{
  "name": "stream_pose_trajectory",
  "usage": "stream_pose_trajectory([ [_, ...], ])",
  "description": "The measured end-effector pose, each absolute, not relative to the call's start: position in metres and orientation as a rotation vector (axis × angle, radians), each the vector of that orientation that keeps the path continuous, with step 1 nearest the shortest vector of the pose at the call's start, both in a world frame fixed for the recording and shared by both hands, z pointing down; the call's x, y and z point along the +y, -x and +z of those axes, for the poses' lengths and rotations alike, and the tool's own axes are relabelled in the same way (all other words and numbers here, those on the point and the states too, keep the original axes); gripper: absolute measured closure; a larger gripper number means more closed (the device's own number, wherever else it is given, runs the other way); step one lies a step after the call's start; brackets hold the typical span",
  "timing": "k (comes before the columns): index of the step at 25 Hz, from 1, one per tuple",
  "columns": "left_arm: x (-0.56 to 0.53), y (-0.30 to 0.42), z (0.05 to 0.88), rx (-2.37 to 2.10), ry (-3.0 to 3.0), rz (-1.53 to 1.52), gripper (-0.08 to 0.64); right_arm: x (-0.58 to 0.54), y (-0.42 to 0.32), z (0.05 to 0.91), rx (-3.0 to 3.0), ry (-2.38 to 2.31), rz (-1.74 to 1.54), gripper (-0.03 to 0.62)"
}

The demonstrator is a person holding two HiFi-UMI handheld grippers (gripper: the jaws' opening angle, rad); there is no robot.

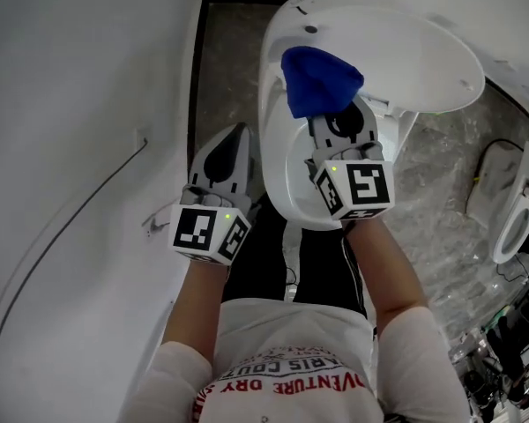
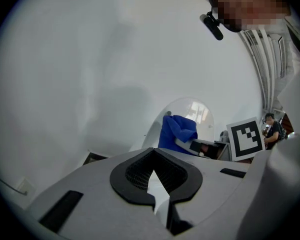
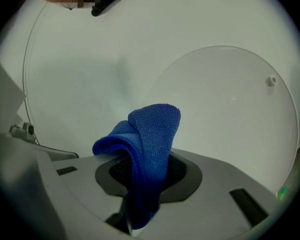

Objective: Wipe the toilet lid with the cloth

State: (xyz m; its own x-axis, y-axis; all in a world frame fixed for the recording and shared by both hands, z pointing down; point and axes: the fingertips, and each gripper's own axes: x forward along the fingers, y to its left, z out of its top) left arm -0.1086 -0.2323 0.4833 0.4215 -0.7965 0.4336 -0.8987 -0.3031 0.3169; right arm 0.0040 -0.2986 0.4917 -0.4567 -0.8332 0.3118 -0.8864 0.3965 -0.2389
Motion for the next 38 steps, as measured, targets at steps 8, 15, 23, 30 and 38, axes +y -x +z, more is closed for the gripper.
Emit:
stream_pose_trajectory([
  [8, -0.232, 0.138, 0.521, -1.352, -2.161, 0.338, 0.554, -0.329, 0.025, 0.521, -2.511, -1.634, 0.574, 0.494],
  [15, -0.222, 0.121, 0.539, -1.253, -2.192, 0.344, 0.554, -0.337, 0.014, 0.534, -2.474, -1.698, 0.549, 0.494],
  [23, -0.241, 0.091, 0.542, -1.212, -2.219, 0.330, 0.554, -0.344, -0.030, 0.541, -2.395, -1.733, 0.529, 0.494],
  [30, -0.242, 0.058, 0.541, -1.208, -2.237, 0.317, 0.554, -0.337, -0.072, 0.537, -2.357, -1.739, 0.476, 0.494],
  [38, -0.232, 0.003, 0.531, -1.230, -2.229, 0.328, 0.554, -0.328, -0.145, 0.532, -2.320, -1.767, 0.476, 0.494],
])
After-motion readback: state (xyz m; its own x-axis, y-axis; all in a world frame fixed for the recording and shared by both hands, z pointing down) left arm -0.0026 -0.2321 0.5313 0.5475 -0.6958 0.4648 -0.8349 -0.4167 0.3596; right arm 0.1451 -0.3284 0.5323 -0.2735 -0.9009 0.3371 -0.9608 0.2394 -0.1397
